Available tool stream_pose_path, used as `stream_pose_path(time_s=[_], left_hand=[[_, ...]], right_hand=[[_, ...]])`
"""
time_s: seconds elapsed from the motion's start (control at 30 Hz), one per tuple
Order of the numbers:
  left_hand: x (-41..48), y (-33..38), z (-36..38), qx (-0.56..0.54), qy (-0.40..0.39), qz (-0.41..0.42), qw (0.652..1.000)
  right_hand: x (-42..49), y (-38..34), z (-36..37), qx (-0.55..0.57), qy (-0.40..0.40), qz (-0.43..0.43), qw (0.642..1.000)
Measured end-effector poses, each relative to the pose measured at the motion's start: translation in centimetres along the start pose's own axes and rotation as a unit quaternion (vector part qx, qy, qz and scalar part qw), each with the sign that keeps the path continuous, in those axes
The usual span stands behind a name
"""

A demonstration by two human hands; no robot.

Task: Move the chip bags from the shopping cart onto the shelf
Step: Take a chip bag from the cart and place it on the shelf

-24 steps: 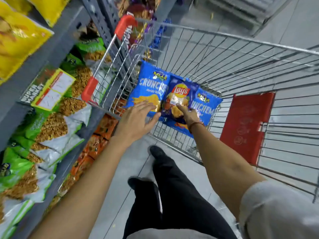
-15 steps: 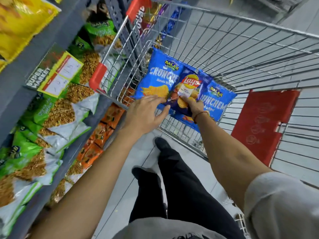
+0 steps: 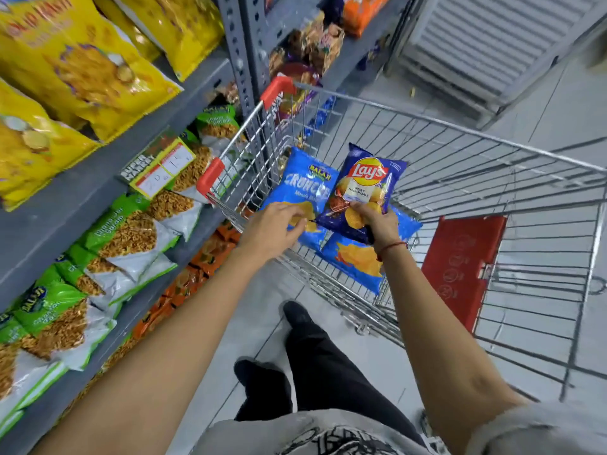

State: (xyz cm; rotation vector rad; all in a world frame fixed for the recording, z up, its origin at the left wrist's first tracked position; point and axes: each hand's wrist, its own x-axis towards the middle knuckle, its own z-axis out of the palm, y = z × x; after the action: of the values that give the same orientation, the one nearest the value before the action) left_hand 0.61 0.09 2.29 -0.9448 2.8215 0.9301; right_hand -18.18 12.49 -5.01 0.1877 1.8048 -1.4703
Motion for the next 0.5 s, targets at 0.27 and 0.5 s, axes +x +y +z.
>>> stream_pose_path(time_s=[0.27,0.5], left_hand=[[-3.2,1.2,-10.2,-0.009,0.21,0.021,0.977],[-11.7,3.0,-20.7,0.019,0.456,0.026,0.89]], right_hand=[[-10.3,-10.5,3.7,0.01,-0.078,-0.198,0.977],[-21.9,-19.1,9.4,0.061,-0.193,-0.342,0.918]])
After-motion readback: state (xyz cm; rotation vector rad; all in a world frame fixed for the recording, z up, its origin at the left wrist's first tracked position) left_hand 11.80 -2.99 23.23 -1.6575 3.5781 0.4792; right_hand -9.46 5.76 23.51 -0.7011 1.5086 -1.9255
